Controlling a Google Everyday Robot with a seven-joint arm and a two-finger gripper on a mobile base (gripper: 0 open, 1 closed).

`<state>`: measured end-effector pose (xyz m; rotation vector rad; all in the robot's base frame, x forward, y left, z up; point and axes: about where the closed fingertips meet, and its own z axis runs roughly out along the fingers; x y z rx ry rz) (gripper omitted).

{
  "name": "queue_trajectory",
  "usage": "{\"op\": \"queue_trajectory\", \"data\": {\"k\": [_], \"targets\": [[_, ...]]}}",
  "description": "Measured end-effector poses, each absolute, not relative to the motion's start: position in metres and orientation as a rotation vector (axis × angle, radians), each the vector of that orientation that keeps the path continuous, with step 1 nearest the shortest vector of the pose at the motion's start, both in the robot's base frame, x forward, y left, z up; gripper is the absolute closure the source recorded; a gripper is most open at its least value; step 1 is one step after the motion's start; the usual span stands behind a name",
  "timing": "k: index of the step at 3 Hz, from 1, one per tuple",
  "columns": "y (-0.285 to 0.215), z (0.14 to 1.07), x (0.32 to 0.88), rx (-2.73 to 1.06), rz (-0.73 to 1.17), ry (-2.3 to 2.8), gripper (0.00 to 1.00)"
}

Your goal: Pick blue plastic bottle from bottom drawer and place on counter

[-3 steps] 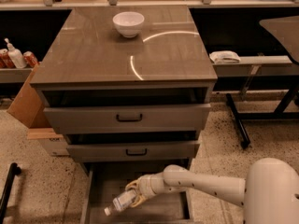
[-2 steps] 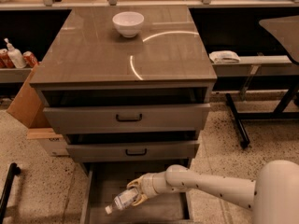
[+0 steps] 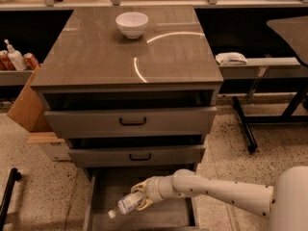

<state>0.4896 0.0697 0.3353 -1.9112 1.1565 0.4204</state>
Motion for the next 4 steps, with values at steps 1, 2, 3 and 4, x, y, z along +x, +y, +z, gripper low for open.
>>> {"op": "queue_trajectory", "data": {"k": [1,2,3,4], "targets": [[0.071,0.337,0.488,-1.9,0.432,1.146,1.0],[0.067,0.359,0.485,-1.864,0.423,1.121,1.0],[0.059,0.393,0.479,-1.846,0.366,1.102,1.0],[0.049,0.431,0.472,-1.846,0.28,1.09,1.0]]}}
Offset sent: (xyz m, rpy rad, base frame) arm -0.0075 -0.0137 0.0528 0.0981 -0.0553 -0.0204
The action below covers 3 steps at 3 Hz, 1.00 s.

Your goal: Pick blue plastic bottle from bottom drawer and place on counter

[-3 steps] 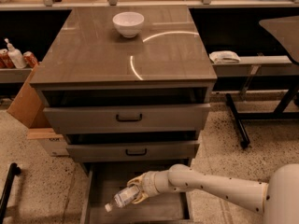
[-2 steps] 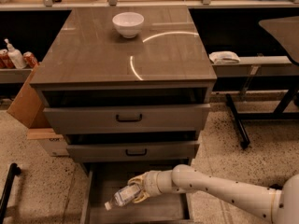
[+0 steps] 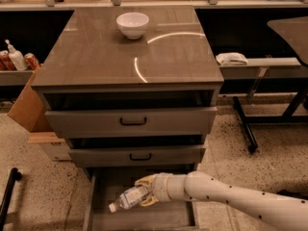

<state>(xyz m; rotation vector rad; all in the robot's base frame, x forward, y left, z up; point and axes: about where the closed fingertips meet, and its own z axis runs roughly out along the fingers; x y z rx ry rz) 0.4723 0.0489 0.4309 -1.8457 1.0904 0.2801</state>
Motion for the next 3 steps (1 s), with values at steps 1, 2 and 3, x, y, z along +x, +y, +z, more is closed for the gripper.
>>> {"op": "queue_trajectory", "data": {"k": [1,2,3], "targets": [[0.0332,0.4707,0.4684,-1.837,0.198,1.074,1.0],[0.0329,0.4715,0.4697,-1.83,0.2,1.074,1.0],[0.0317,0.4752,0.475,-1.805,0.207,1.075,1.0]]}}
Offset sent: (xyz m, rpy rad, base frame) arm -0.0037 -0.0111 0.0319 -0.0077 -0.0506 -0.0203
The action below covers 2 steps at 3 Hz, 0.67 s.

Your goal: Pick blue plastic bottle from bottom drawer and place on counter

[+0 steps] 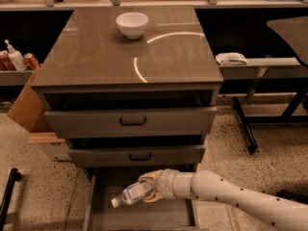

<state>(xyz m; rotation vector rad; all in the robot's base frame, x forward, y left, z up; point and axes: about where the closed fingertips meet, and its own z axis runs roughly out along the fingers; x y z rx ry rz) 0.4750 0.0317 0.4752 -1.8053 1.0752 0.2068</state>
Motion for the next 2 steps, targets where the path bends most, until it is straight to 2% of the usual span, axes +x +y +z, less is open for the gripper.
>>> {"op": "queue_trajectory", "data": {"k": [2], "targets": [[0.004,0.542,0.49,-1.734,0.145,1.039,1.0]]}}
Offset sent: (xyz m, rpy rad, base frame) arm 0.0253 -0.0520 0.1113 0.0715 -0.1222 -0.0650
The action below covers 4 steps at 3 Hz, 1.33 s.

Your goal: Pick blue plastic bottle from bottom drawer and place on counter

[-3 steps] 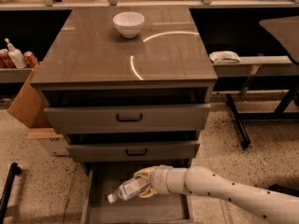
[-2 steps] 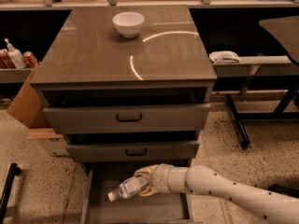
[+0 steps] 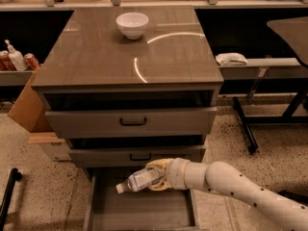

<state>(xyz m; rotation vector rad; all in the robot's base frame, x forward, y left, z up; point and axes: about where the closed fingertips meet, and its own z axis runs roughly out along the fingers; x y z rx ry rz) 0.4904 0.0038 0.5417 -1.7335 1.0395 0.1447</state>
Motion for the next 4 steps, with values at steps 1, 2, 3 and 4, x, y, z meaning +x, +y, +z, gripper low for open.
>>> {"op": "queue_trajectory", "data": {"k": [1,2,3,4], "targets": [[-0.013,0.591,0.491,-1.703,0.087,0.999,1.0],[-0.025,0.626,0.49,-1.677,0.049,0.96,1.0],[-0.025,0.626,0.49,-1.677,0.049,0.96,1.0],[-0.027,0.642,0.488,-1.66,0.027,0.936,1.0]]}}
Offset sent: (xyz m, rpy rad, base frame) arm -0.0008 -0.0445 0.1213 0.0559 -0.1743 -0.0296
